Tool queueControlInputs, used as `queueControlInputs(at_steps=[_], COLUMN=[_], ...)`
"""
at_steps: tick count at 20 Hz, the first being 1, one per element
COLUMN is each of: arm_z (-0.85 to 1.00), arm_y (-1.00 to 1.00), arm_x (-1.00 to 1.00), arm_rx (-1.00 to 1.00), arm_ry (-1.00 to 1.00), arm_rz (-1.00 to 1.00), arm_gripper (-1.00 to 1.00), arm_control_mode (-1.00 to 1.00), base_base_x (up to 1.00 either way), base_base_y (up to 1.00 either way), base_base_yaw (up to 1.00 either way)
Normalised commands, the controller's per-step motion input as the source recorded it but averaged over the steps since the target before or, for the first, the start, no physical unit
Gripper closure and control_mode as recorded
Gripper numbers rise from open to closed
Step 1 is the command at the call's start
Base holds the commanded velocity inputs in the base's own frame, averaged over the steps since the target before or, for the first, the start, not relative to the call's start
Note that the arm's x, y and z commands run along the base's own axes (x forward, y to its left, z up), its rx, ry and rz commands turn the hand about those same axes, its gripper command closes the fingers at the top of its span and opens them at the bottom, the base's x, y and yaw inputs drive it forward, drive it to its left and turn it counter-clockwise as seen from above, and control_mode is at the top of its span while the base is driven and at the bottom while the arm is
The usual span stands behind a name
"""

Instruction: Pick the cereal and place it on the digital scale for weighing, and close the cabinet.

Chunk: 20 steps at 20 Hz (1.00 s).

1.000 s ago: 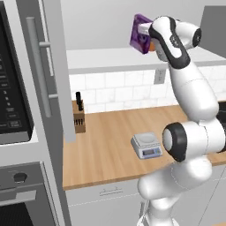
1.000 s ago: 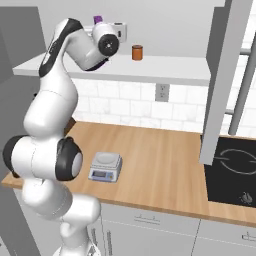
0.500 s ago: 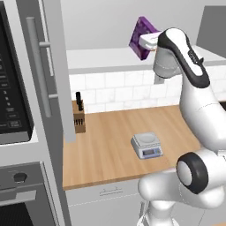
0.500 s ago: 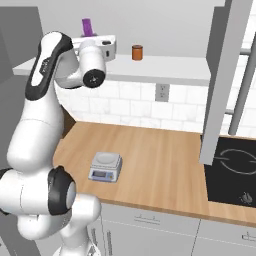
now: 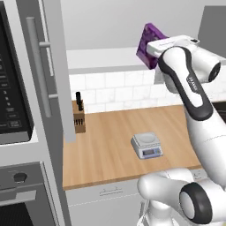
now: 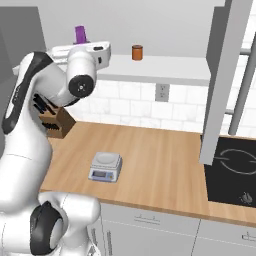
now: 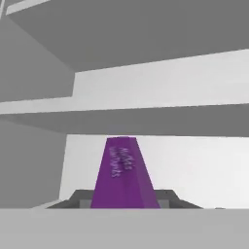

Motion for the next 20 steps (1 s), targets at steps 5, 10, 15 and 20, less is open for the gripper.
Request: queueControlInputs(at_steps=[5, 10, 15, 20], arm_z=[-0.04, -0.33, -0.57, -0.97], arm_y=[-0.59, -0.25, -0.01, 0.02], arm_x=[-0.89, -0.50, -0.18, 0.00], arm_rx=[-0.02, -0.15, -0.25, -0.09], arm_ry=[0.04, 0.21, 0.17, -0.02], arm_rz=[0.14, 0.35, 0.45, 0.35], arm_gripper=[1.00, 1.00, 1.00, 1.00], arm_control_mode=[-1.00, -1.00, -1.00, -1.00], base_base_x=[0.00, 0.00, 0.00, 0.00], base_base_y=[0.00, 0.00, 0.00, 0.00], base_base_yaw=[0.00, 0.00, 0.00, 0.00])
